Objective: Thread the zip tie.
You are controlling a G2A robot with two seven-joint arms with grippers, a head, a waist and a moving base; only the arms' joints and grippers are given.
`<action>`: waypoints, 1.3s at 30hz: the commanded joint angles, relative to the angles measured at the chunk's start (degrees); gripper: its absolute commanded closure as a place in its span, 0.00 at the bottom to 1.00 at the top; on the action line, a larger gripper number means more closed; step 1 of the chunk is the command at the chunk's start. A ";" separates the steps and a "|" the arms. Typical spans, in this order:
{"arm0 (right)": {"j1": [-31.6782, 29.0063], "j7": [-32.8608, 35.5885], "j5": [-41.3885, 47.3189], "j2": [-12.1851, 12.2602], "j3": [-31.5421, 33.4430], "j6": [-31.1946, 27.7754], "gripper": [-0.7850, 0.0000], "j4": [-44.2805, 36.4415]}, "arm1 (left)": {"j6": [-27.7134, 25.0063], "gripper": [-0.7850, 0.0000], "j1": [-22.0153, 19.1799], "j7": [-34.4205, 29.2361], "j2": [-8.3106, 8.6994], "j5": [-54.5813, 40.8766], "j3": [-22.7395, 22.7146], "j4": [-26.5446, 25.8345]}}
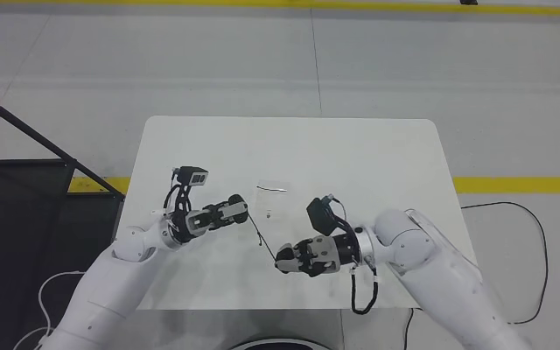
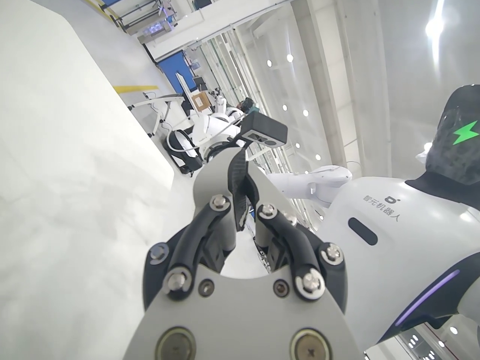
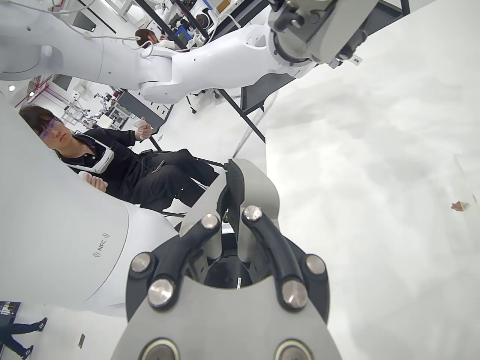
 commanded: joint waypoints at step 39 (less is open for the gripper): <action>4.27 -7.67 2.76 7.58 -5.67 1.37 1.00 0.29 | -5.20 1.00 1.46 5.21 1.05 2.90 -0.18 -0.20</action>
